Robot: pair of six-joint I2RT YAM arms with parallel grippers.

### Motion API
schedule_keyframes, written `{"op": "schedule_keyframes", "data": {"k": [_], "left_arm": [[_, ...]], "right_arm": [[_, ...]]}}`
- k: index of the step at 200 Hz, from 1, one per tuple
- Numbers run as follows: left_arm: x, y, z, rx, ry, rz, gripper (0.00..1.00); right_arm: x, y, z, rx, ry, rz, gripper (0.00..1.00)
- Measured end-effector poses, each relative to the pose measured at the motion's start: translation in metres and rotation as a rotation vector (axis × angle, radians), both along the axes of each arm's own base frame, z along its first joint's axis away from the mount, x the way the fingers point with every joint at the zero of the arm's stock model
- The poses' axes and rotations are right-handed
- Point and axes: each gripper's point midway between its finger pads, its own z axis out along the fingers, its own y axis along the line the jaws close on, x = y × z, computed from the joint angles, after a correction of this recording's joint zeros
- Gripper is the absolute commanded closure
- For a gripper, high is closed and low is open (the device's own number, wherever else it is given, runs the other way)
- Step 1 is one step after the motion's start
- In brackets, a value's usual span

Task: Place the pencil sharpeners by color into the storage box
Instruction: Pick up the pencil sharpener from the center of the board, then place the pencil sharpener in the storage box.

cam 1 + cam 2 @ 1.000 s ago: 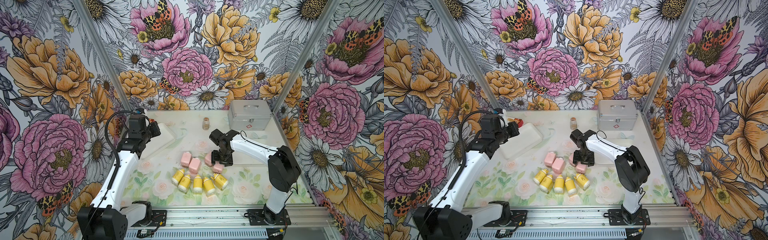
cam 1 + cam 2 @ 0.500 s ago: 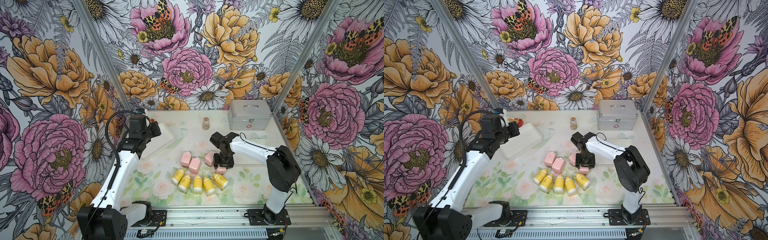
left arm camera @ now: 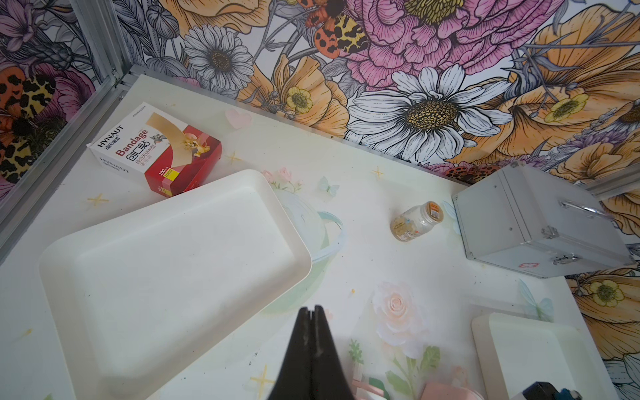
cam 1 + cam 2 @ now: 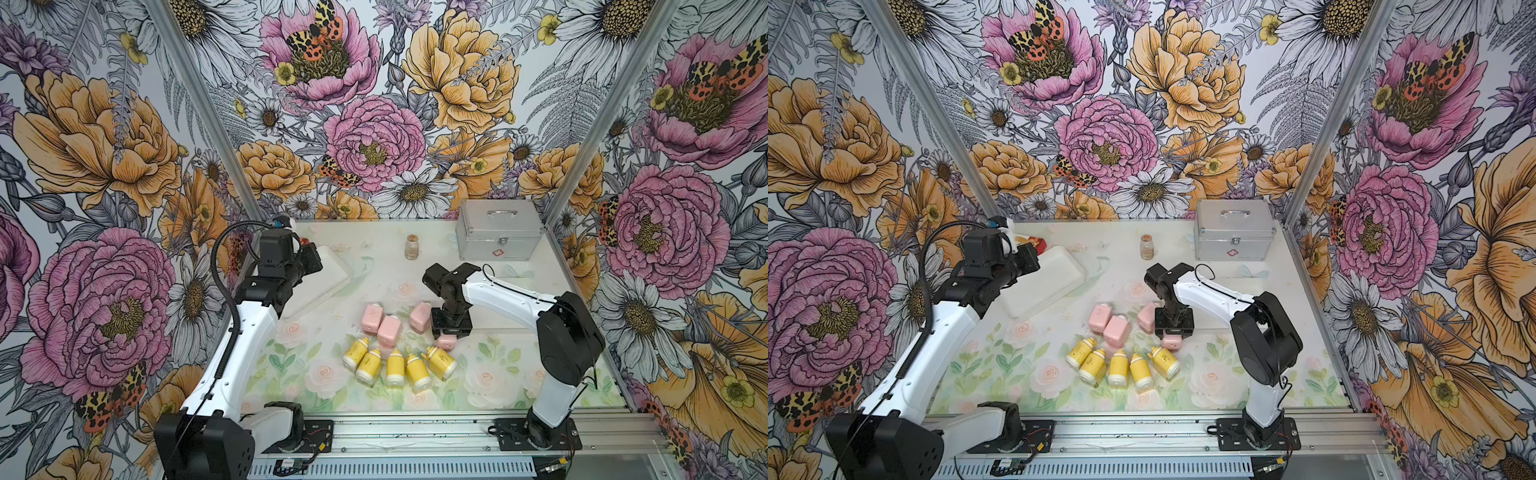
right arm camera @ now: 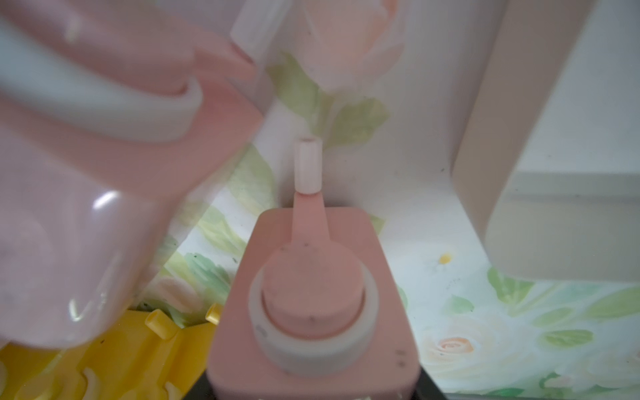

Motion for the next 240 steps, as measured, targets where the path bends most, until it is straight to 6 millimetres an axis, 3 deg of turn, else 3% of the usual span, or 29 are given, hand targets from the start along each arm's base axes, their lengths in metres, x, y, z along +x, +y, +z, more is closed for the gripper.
{"op": "schedule_keyframes", "data": {"k": [67, 90, 142, 240], "left_arm": [[0.0, 0.0, 0.0, 0.002, 0.0, 0.002, 1.0], [0.0, 0.0, 0.0, 0.003, 0.0, 0.0, 1.0], [0.0, -0.002, 0.0, 0.01, -0.001, -0.005, 1.0], [0.0, -0.002, 0.0, 0.025, -0.003, -0.006, 1.0]], "right_arm": [[0.04, -0.03, 0.077, -0.021, -0.171, 0.06, 0.64], [0.051, -0.047, 0.091, -0.046, -0.195, 0.065, 0.65], [0.058, -0.085, 0.088, -0.101, -0.157, 0.064, 0.65], [0.076, -0.094, 0.046, -0.115, -0.091, 0.067, 0.65]]}}
